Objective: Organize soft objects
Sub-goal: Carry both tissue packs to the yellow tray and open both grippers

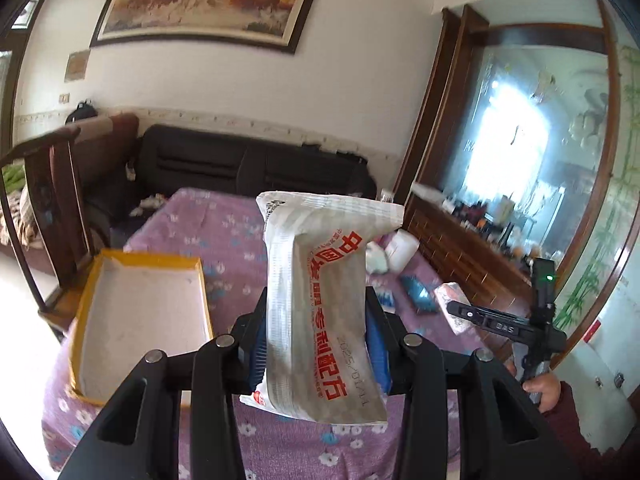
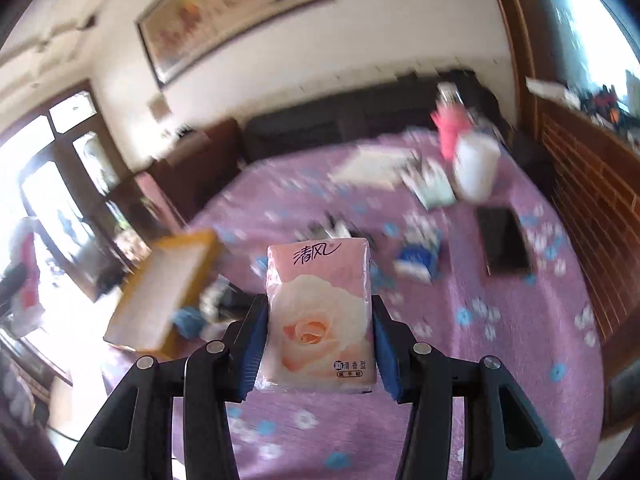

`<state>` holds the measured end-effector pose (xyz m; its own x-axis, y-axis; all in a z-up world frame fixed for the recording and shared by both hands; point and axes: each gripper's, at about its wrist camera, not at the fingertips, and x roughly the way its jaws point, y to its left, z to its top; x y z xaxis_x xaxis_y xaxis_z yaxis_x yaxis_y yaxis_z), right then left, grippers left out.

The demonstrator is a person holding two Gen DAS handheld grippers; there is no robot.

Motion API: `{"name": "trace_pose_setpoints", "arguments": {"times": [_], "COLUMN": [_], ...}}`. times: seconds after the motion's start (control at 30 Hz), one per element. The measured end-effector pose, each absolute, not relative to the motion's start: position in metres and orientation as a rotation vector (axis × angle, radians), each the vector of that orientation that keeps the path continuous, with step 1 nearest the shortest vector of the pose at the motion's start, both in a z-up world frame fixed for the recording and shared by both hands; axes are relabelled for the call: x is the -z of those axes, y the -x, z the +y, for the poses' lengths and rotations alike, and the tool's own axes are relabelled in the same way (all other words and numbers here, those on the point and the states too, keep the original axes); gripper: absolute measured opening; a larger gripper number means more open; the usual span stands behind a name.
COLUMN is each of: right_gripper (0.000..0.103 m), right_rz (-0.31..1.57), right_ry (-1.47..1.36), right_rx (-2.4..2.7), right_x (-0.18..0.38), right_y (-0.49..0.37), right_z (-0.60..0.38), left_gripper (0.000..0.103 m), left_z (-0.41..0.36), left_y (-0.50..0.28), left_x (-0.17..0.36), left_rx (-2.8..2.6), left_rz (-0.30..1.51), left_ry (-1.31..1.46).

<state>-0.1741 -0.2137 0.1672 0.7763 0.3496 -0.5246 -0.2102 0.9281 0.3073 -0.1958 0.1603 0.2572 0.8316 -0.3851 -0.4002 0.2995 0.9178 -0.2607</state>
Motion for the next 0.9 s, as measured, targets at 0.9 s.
{"name": "trace_pose_setpoints", "arguments": {"times": [0.9], "right_gripper": [0.054], "right_rz": [0.427], "right_ry": [-0.219], "right_rx": [-0.546], "right_x": [-0.376], "right_y": [0.148], "right_z": [-0.103], "left_gripper": [0.042], "left_z": [0.247], "left_y": [0.112], "left_x": [-0.360], "left_rx": [0.059], "left_rz": [0.470], "left_ry": [0.170]}}
